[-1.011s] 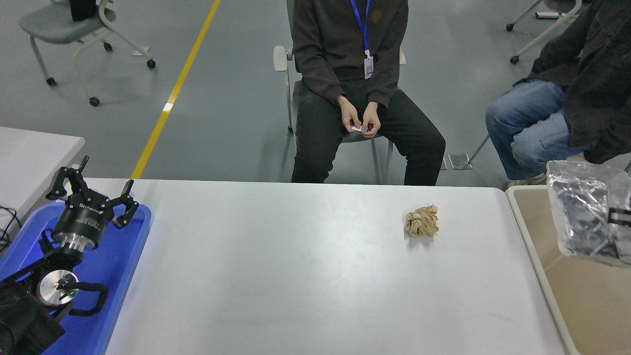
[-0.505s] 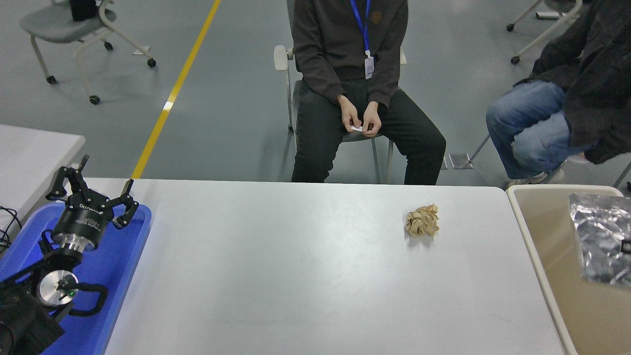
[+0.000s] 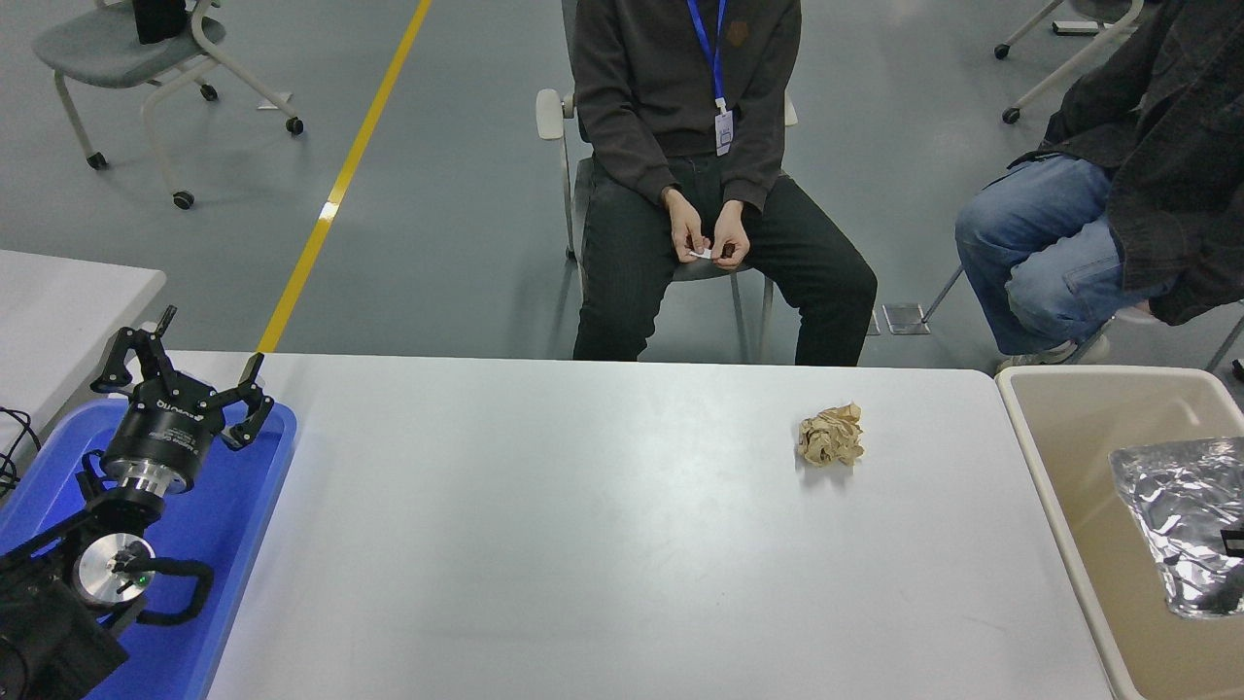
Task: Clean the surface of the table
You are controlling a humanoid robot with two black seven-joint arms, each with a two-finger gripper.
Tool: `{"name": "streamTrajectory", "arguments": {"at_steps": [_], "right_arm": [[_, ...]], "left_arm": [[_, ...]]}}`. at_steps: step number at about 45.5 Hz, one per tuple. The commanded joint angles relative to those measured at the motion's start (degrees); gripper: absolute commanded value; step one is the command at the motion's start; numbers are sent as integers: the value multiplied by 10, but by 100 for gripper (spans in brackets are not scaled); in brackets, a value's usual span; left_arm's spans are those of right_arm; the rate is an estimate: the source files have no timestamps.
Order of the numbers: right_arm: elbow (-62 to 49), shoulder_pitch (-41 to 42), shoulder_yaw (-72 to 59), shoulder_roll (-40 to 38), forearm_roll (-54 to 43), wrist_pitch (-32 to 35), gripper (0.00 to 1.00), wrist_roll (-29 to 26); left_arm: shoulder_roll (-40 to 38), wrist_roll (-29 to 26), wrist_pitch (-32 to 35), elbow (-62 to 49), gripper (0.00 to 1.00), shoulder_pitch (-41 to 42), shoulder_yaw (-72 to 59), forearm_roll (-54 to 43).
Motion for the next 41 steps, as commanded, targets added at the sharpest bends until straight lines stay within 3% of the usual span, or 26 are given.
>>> {"name": "streamTrajectory", "arguments": {"at_steps": [1,41], "right_arm": [[-22,7,-18,40,43,-7,0,-39],[-36,7,-59,35,46,-6,0,-38]], "left_arm": [[0,0,0,0,100,0,0,0],[0,1,0,0,100,0,0,0]]}}
